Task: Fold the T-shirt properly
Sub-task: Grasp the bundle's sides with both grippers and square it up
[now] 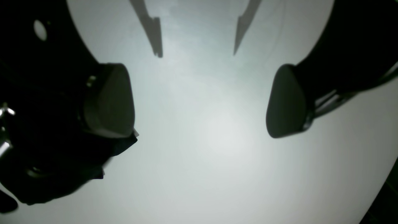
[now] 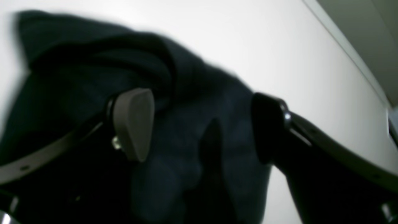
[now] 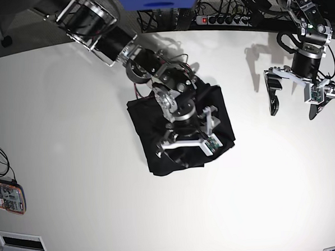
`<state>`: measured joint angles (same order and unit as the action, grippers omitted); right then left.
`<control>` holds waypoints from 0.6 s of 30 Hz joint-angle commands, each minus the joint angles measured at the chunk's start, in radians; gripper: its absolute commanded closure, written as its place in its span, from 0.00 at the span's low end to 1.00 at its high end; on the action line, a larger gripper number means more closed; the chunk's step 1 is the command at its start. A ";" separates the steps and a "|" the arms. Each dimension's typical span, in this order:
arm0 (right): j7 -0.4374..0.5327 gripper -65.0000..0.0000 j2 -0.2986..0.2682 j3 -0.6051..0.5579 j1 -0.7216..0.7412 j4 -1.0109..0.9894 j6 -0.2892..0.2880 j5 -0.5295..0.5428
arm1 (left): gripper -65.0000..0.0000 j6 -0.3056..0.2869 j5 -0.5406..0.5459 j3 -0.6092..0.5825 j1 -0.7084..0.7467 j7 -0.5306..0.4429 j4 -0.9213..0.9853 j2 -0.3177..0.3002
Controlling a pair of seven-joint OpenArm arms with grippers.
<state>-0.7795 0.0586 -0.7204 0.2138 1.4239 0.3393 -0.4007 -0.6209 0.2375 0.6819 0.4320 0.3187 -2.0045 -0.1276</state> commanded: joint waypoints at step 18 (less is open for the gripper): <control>0.035 0.28 0.031 0.226 0.028 0.016 -0.127 -0.019 | 0.00 0.005 0.012 -0.308 0.074 -0.028 -0.019 0.033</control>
<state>-0.7685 0.0792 -0.4931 0.2169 1.4193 0.2035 -0.4068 -0.6235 0.2295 0.3698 0.5152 0.3302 -2.0033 -0.0891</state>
